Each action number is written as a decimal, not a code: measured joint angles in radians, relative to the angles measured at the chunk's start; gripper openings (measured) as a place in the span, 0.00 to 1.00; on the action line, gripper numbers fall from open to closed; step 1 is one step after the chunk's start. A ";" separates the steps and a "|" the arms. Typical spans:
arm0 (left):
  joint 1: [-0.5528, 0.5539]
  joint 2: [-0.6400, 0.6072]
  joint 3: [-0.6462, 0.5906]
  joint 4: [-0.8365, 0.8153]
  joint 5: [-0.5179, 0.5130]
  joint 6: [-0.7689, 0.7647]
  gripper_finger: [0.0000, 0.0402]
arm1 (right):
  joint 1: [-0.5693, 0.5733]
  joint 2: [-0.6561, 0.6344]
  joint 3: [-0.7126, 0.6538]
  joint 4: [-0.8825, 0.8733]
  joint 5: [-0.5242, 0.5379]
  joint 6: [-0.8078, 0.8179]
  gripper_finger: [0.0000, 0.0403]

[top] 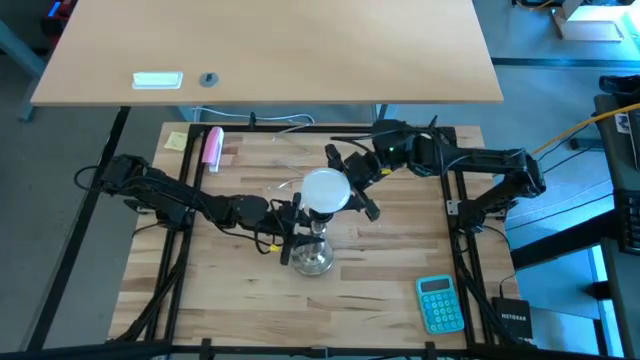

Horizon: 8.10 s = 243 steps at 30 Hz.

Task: Screw lightbulb
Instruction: Remove the lightbulb from the desk lamp

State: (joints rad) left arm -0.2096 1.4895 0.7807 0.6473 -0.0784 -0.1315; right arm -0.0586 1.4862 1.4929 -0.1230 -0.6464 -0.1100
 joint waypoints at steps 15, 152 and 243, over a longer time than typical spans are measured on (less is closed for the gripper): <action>-0.004 -0.001 0.000 -0.005 -0.193 0.005 0.31 | 0.002 -0.003 0.000 -0.015 0.164 0.009 0.37; -0.003 -0.002 0.001 0.050 -1.063 0.169 0.30 | 0.078 0.084 -0.019 0.269 1.049 -0.004 0.76; -0.028 -0.016 0.001 -0.038 -0.976 0.114 0.30 | 0.045 0.046 -0.018 0.190 0.896 0.059 0.44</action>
State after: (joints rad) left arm -0.2377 1.4731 0.7816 0.6098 -1.0544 -0.0177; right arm -0.0135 1.5320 1.4754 0.0671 0.2494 -0.0515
